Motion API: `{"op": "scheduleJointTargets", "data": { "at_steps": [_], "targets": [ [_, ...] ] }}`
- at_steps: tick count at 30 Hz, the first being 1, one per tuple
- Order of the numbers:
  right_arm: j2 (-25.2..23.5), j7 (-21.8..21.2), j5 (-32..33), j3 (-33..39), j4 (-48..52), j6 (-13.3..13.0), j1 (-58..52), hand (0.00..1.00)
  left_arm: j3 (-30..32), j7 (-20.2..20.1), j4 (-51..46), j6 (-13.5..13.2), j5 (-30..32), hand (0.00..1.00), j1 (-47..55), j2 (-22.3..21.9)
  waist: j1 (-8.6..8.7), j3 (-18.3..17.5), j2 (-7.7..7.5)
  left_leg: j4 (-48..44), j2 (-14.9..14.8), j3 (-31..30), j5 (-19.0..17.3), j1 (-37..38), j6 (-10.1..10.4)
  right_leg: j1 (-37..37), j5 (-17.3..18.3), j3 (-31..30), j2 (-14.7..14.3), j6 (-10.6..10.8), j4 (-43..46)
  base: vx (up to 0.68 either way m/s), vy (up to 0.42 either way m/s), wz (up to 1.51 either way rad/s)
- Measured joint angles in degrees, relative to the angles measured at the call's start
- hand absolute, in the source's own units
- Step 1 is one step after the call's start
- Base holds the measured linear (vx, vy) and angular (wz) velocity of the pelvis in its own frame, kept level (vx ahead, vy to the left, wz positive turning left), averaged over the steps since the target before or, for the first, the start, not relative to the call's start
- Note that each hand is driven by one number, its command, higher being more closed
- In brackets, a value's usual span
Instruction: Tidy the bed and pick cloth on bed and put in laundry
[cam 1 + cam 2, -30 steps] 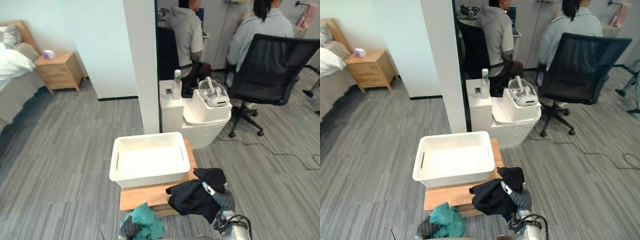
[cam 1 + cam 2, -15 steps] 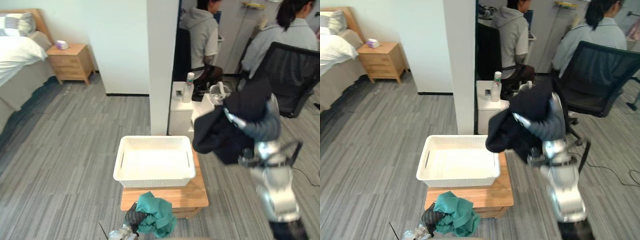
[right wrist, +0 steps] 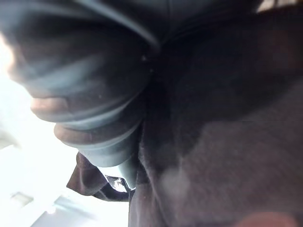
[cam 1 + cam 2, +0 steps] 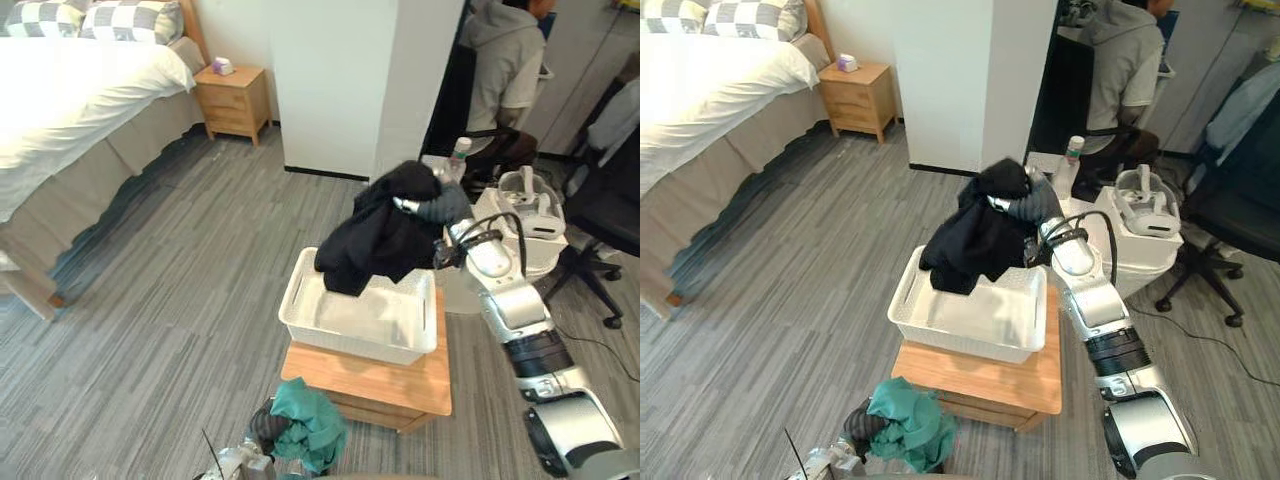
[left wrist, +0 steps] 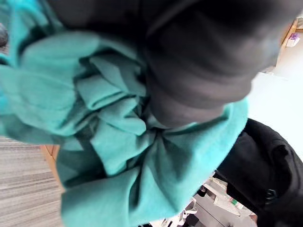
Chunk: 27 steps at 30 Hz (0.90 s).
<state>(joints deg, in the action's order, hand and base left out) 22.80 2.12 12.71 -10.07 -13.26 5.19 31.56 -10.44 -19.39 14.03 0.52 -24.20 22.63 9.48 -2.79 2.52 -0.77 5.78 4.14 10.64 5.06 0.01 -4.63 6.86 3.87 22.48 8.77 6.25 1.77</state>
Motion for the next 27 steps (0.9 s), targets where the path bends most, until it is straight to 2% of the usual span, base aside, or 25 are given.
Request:
{"op": "scheduleJointTargets", "data": {
  "at_steps": [2, 4, 8, 11, 12, 15, 20, 23, 25, 27],
  "targets": [
    [-1.35, 1.47, -0.96, 0.03, -3.37, -0.02, 0.0, 1.0, 0.06, -0.75, -2.53, 1.61, 0.2, 1.0, 0.15, 0.31, -0.24, 0.13, 0.2, 0.0, 0.02, -1.01, 0.49, -0.34, -0.12, 0.11, -0.05, 1.07, -0.1, -0.07, 0.0, -0.04, -0.012, 0.23],
    [-2.41, 3.16, -2.0, 0.14, -7.64, -0.03, -0.05, 1.0, 0.8, -1.84, -5.63, 3.38, 0.19, 1.0, 0.18, 0.35, -1.4, 0.21, 0.35, 0.02, -0.09, -1.63, 0.79, -0.42, 0.18, 0.33, -0.13, 1.65, -0.35, -0.18, -0.03, -0.06, -0.026, 0.18],
    [-3.59, 5.48, -2.06, 2.44, -12.43, -0.44, -0.09, 1.0, 2.08, -3.54, -7.61, 4.35, 0.3, 1.0, 0.07, 0.87, -1.45, 0.6, 0.98, 0.05, -0.18, -3.41, 1.22, -1.42, 0.5, 0.67, -0.42, 3.7, -0.84, -0.61, -0.95, -0.07, -0.011, 0.26],
    [-4.0, 7.05, -2.2, 4.35, -15.76, -2.32, -0.1, 1.0, 2.25, -4.59, -8.0, 5.27, 1.46, 1.0, 0.02, 1.94, -1.5, 0.91, 1.96, 0.06, -0.4, -3.31, 1.45, -2.97, 0.81, -0.56, -1.31, 3.83, -1.13, -0.79, -1.64, -0.07, 0.016, 0.02],
    [-4.0, 7.57, -2.23, 5.18, -16.45, -2.7, -0.15, 0.0, 2.59, -4.98, -8.01, 5.32, 1.49, 1.0, -0.2, 2.19, -1.47, 0.96, 2.13, 0.06, -0.5, -3.19, 1.58, -3.86, 0.99, -1.33, -1.68, 3.8, -1.26, -0.79, -1.94, -0.05, 0.017, -0.03],
    [-3.99, 7.73, -2.22, 8.1, -19.66, -4.7, -0.92, 0.0, 5.24, -6.63, -8.19, 5.27, 1.5, 1.0, -1.45, 2.79, -1.52, 1.4, 2.17, 0.04, -0.92, -2.61, 2.25, -6.4, 0.76, -3.62, -2.86, 3.24, -1.88, -1.3, -3.04, -0.03, 0.006, -0.08],
    [-4.51, 7.53, -7.11, 8.27, -19.93, -5.33, -6.8, 0.0, 6.57, -7.22, -11.67, 4.52, 1.4, 1.0, -3.1, 2.87, -1.41, 2.5, 2.39, 0.0, -0.94, -1.74, 2.29, -6.56, 0.71, -4.15, -2.95, 2.36, -1.79, -1.17, -3.0, 0.02, 0.0, -0.08],
    [-4.61, 7.63, -13.61, 7.41, -19.9, -5.76, -10.65, 0.0, 6.65, -8.12, -14.96, 3.58, 1.33, 1.0, -3.5, 2.84, -1.46, 2.52, 2.32, -0.27, -1.11, -0.95, 2.45, -6.02, 0.49, -4.0, -3.02, 1.51, -1.82, -1.06, -2.99, 0.03, -0.015, -0.14],
    [-4.6, 8.53, -23.86, 6.42, -19.62, -6.27, -14.76, 0.0, 6.65, -8.16, -19.12, 2.86, 1.14, 1.0, -3.64, 2.75, -1.23, 2.54, 2.28, 0.05, -1.17, -0.51, 2.41, -4.57, 0.51, -2.73, -3.14, 0.94, -1.82, -0.83, -3.03, 0.01, -0.027, -0.14],
    [-4.29, 10.35, -29.69, 5.38, -19.56, -6.24, -16.71, 0.0, 6.6, -8.18, -21.84, 2.2, 0.41, 1.0, -4.12, 2.75, -0.95, 2.53, 2.24, 0.08, -1.31, -0.24, 2.33, -3.5, 0.58, -1.82, -3.07, 0.66, -1.89, -0.89, -3.02, -0.02, -0.018, -0.12]
  ]
}}
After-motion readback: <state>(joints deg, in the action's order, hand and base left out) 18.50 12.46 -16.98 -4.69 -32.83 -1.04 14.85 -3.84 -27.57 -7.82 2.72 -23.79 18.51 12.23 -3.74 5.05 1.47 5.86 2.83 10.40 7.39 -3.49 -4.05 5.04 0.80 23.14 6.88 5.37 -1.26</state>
